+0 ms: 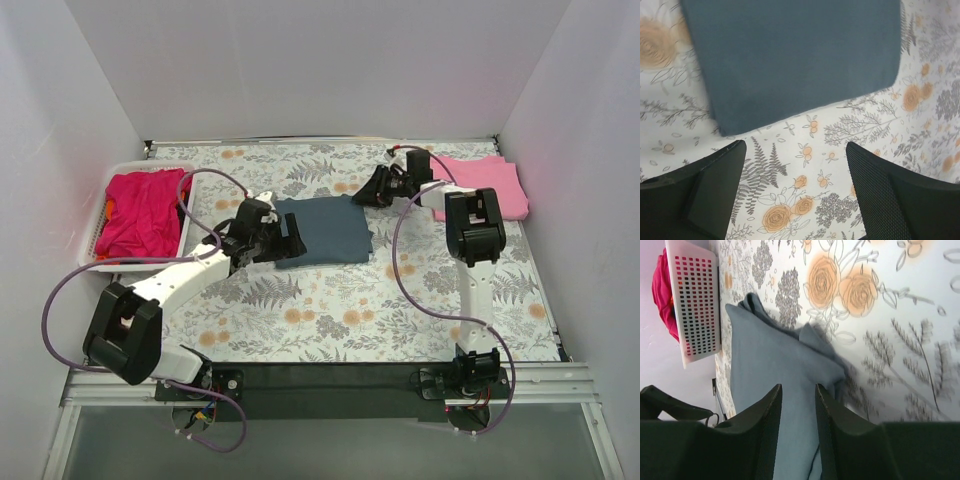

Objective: Fold and stack the t-shirts
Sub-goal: Fold the tshirt

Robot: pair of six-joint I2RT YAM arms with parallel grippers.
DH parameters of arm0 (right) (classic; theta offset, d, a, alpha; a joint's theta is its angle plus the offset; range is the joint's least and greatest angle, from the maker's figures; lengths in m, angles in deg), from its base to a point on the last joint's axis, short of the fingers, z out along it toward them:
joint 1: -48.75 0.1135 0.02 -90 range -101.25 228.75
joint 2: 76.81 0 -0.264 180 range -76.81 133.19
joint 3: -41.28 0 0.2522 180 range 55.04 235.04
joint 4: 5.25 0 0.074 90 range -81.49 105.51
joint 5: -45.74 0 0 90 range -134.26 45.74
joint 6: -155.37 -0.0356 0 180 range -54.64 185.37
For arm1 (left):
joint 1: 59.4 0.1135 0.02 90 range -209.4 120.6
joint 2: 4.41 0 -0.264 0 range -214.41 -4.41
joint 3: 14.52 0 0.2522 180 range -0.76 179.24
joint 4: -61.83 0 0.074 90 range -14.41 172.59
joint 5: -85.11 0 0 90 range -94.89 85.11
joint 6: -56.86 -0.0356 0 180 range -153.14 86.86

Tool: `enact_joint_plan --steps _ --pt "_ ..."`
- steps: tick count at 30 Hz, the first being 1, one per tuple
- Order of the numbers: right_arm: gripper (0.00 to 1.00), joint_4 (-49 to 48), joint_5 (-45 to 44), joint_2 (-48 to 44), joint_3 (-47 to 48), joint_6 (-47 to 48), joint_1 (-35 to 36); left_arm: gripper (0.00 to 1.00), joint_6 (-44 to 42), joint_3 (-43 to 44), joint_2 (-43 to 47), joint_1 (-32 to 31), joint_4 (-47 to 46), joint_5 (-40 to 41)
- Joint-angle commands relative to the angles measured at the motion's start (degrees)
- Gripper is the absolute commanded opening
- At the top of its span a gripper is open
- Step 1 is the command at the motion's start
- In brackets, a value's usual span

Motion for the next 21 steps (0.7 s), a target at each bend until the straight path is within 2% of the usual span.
enact_joint_plan --steps 1,4,6,7,8,11,17,21 --pt "0.35 -0.2 -2.1 -8.7 -2.9 1.9 -2.5 0.75 -8.2 5.2 -0.9 -3.9 -0.2 4.2" --pt "0.36 1.5 -5.1 -16.5 -8.9 3.4 -4.7 0.75 -12.7 9.8 -4.4 -8.0 -0.4 8.5" --pt "0.41 6.8 -7.8 -22.6 -13.3 7.1 -5.6 0.75 -17.2 13.9 -8.2 -11.1 -0.4 10.6" --pt "0.45 9.4 -11.1 -24.6 -14.8 8.4 -6.4 0.76 -18.5 15.5 -9.3 -12.0 -0.5 11.4" --pt "0.55 11.5 -12.8 -26.7 -16.0 10.0 -6.9 0.75 -21.0 16.8 -10.9 -13.9 -0.6 12.5" --pt "0.69 18.5 -17.4 -33.8 -20.8 14.0 -8.6 0.75 -24.2 22.8 -16.6 -17.3 -0.8 14.1" --pt "0.80 27.3 -22.8 -45.8 -29.0 16.6 -14.3 0.75 -33.6 32.4 -28.3 -25.0 -0.6 20.1" --pt "0.81 29.8 -23.2 -52.6 -33.1 17.8 -15.8 0.67 -38.1 36.3 -34.3 -28.5 -0.4 24.2"
